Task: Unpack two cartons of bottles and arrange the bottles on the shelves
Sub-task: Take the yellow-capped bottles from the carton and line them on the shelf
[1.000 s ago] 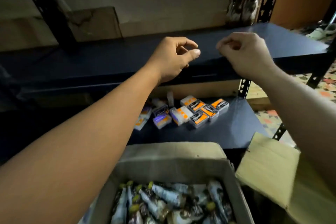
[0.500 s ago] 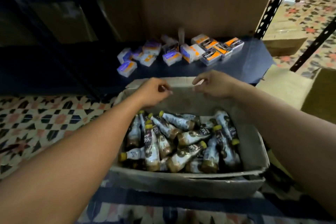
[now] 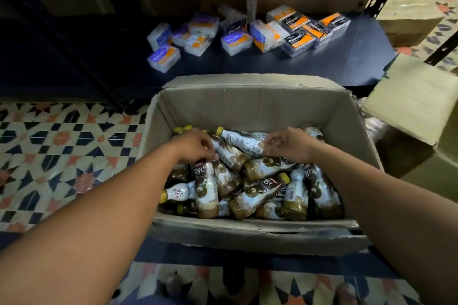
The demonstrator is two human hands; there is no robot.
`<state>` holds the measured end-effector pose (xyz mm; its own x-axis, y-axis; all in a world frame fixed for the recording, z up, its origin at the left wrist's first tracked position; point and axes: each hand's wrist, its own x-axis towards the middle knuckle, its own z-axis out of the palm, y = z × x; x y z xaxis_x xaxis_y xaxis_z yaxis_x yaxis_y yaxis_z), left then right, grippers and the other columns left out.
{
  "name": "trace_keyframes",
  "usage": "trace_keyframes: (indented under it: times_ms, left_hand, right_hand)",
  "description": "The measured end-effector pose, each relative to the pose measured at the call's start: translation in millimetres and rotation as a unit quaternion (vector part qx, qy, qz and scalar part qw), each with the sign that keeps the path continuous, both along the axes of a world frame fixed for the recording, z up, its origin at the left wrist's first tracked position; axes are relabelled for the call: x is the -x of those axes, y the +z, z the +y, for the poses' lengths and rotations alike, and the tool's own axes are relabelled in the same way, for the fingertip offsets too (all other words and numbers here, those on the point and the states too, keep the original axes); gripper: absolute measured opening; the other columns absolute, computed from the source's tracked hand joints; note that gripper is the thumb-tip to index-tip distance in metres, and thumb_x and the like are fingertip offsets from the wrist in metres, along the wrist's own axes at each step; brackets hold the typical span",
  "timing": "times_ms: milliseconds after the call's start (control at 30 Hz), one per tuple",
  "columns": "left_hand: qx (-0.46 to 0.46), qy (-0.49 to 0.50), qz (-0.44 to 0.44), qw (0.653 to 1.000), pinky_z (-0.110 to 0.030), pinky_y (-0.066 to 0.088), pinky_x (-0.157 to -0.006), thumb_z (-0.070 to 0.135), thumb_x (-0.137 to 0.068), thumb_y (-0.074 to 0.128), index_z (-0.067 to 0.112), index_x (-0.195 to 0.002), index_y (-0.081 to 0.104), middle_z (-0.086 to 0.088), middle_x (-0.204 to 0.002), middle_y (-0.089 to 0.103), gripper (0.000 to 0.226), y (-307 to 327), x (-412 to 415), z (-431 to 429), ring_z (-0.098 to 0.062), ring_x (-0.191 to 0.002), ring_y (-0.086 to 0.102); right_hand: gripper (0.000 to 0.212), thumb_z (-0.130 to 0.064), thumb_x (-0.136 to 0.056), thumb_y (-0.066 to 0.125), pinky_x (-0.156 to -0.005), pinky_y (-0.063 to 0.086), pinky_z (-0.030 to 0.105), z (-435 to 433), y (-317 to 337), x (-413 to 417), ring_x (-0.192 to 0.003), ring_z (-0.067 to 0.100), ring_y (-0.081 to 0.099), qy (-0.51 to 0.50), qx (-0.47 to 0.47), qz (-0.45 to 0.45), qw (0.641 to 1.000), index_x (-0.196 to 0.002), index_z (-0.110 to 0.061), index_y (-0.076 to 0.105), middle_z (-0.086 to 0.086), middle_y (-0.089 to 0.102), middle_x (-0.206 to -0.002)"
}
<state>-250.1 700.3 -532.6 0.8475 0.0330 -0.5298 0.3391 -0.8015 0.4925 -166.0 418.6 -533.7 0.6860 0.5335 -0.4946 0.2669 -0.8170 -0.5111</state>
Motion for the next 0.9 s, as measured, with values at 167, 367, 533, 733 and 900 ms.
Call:
trace_keyframes:
  times_ms: [167, 367, 533, 733, 900]
  left_hand:
    - [0.046, 0.02, 0.028, 0.998, -0.031, 0.047, -0.093, 0.027, -0.072, 0.09, 0.022, -0.096, 0.076, 0.005, -0.108, 0.069, 0.029, 6, 3, 11, -0.014, -0.105, 0.061]
    - [0.125, 0.046, -0.017, 0.991, -0.028, 0.056, -0.087, 0.016, -0.071, 0.09, 0.019, -0.101, 0.074, 0.002, -0.096, 0.076, 0.034, 37, -8, 7, -0.015, -0.089, 0.073]
    - [0.134, 0.053, -0.087, 0.986, -0.026, 0.058, -0.074, 0.015, -0.072, 0.09, 0.018, -0.103, 0.074, 0.001, -0.095, 0.075, 0.035, 62, -23, -6, -0.014, -0.08, 0.073]
    - [0.139, 0.092, -0.165, 0.972, -0.022, 0.057, -0.077, 0.02, -0.073, 0.089, 0.025, -0.1, 0.074, 0.004, -0.097, 0.072, 0.032, 65, -26, -12, -0.008, -0.086, 0.07]
    - [0.125, 0.121, -0.237, 0.956, -0.028, 0.055, -0.087, 0.025, -0.071, 0.09, 0.035, -0.09, 0.072, 0.01, -0.094, 0.072, 0.028, 61, -39, -12, -0.008, -0.092, 0.068]
  right_hand:
    - [0.019, -0.035, -0.087, 0.077, -0.093, 0.052, 0.032, -5, -16, -3, -0.101, 0.013, 0.065, 0.013, 0.029, 0.002, 0.999, -0.105, -0.031, 0.071, -0.017, 0.068, -0.095]
    - [0.056, -0.032, -0.081, 0.08, -0.092, 0.053, 0.036, -10, -17, -11, -0.104, 0.024, 0.064, 0.049, 0.129, 0.015, 0.99, -0.132, -0.027, 0.058, 0.002, 0.067, -0.12]
    - [0.061, -0.037, -0.08, 0.08, -0.095, 0.053, 0.041, -9, -21, -13, -0.108, 0.025, 0.062, 0.141, 0.208, -0.009, 0.968, -0.134, -0.017, 0.06, 0.004, 0.066, -0.124]
    - [0.075, -0.055, -0.084, 0.074, -0.109, 0.039, 0.042, -17, -25, -13, -0.132, 0.029, 0.049, 0.146, 0.216, -0.011, 0.965, -0.147, -0.025, 0.048, 0.003, 0.054, -0.146]
    - [0.059, -0.05, -0.074, 0.087, -0.093, 0.051, 0.037, -19, 5, -21, -0.105, 0.02, 0.064, 0.07, 0.074, -0.022, 0.995, -0.126, -0.031, 0.066, -0.005, 0.069, -0.119]
